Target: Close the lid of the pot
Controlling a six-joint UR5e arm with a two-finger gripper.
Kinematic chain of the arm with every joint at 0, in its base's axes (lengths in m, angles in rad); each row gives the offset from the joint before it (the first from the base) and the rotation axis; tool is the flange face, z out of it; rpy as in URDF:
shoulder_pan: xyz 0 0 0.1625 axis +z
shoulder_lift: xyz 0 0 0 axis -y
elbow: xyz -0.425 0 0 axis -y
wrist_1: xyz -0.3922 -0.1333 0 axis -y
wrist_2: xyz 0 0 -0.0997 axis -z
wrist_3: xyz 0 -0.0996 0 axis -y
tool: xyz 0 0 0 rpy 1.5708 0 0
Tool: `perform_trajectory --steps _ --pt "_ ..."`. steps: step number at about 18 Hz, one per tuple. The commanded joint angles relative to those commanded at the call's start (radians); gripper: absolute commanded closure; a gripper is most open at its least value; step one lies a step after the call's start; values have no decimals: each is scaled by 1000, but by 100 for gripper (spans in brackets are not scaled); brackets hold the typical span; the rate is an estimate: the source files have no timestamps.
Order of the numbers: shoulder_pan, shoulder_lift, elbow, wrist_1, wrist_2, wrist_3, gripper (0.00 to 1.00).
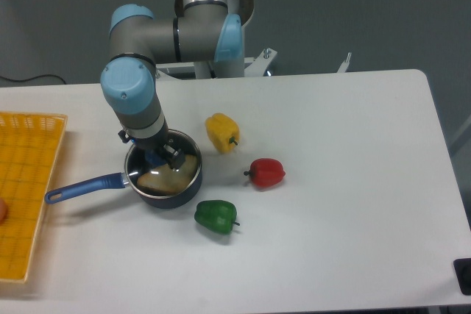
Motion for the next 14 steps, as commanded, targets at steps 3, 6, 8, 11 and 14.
perform_trajectory --steps 3,6,8,11,14 --pt "2 20 18 -6 38 15 0" --pt "12 34 26 -11 43 64 0" --pt "44 35 40 -18 40 93 0" --pt "84 37 80 -102 45 149 0" --pt "142 48 94 -123 43 309 0"
